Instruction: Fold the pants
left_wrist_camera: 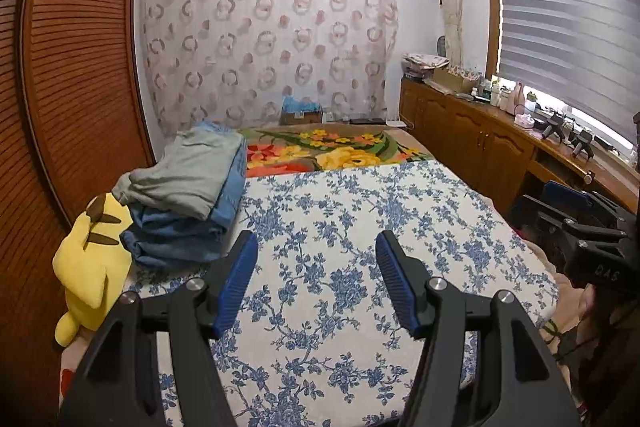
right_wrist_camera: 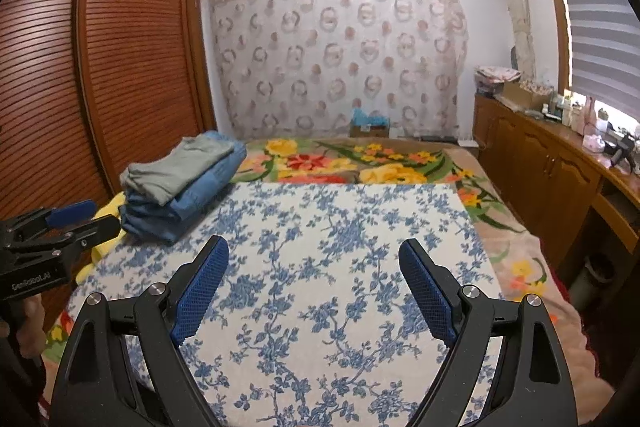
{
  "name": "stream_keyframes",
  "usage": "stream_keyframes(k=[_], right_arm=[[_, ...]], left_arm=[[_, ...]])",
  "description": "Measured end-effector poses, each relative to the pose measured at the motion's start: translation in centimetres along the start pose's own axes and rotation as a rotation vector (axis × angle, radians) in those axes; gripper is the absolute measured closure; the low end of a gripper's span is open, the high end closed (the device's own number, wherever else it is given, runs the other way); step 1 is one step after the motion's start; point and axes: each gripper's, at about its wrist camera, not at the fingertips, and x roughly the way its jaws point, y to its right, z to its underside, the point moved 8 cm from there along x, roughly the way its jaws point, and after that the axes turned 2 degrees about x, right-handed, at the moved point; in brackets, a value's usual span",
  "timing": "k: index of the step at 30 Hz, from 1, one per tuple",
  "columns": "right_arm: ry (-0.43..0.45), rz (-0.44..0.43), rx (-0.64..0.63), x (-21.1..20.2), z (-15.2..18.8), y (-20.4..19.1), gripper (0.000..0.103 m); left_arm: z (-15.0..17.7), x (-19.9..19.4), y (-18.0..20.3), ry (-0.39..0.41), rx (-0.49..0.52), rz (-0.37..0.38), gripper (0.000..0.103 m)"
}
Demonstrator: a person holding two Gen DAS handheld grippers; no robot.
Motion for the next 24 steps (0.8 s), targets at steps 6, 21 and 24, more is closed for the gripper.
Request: stream_keyframes(k=[6,21,24], right_arm=[[0.027,0.004,0.001,-1.0,-0.8,-0.2,0.014],[0.073,0.036,0.003,-2.4,-1.7,0.4,0.014],[0.074,0.04,0.007,-2.5,-1.7,0.6,0.014]], left_arm=[[-0.8,-1.0,0.5,0.022,0.009,0.006,0.042],[-2.1,-2.6,-0.1,0.069,0.004,-0.007,0.042],[-2.1,-2.7,-0.2,0.073,0.002,-0.011,0.042]])
